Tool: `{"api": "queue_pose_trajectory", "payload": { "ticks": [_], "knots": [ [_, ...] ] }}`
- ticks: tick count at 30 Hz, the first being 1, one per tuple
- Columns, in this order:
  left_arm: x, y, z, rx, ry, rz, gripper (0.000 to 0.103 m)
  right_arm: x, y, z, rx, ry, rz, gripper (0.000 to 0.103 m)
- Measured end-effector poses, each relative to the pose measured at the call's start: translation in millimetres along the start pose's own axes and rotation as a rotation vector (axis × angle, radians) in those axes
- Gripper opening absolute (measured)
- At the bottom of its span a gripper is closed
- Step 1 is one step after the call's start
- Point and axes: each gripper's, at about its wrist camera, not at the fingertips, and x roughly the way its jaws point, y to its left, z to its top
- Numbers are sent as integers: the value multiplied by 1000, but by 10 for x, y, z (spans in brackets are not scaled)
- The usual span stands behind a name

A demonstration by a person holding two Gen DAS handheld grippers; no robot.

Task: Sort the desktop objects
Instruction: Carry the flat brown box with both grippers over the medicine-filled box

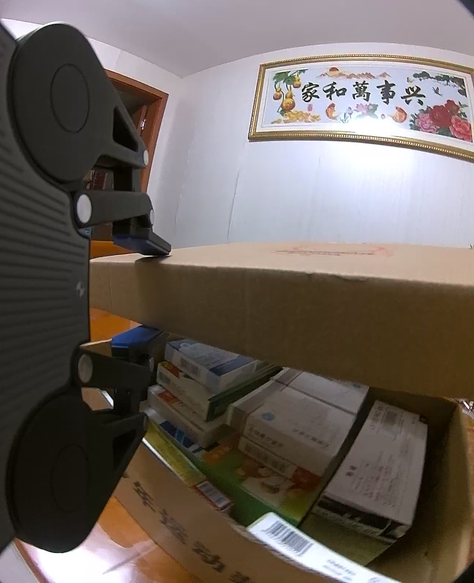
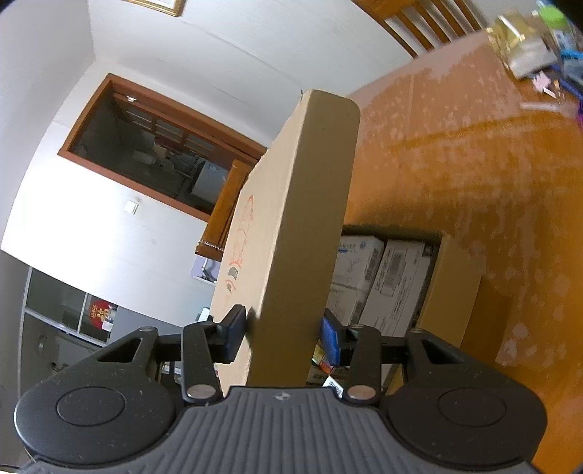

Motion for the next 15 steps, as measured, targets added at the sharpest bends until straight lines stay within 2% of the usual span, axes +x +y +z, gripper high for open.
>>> {"api": "queue_pose_trajectory", "payload": {
  "ticks": [15],
  "knots": [
    [41, -9, -8, 78, -21, -43, 44, 147, -297, -155, 131, 50, 29, 51]
  ]
}}
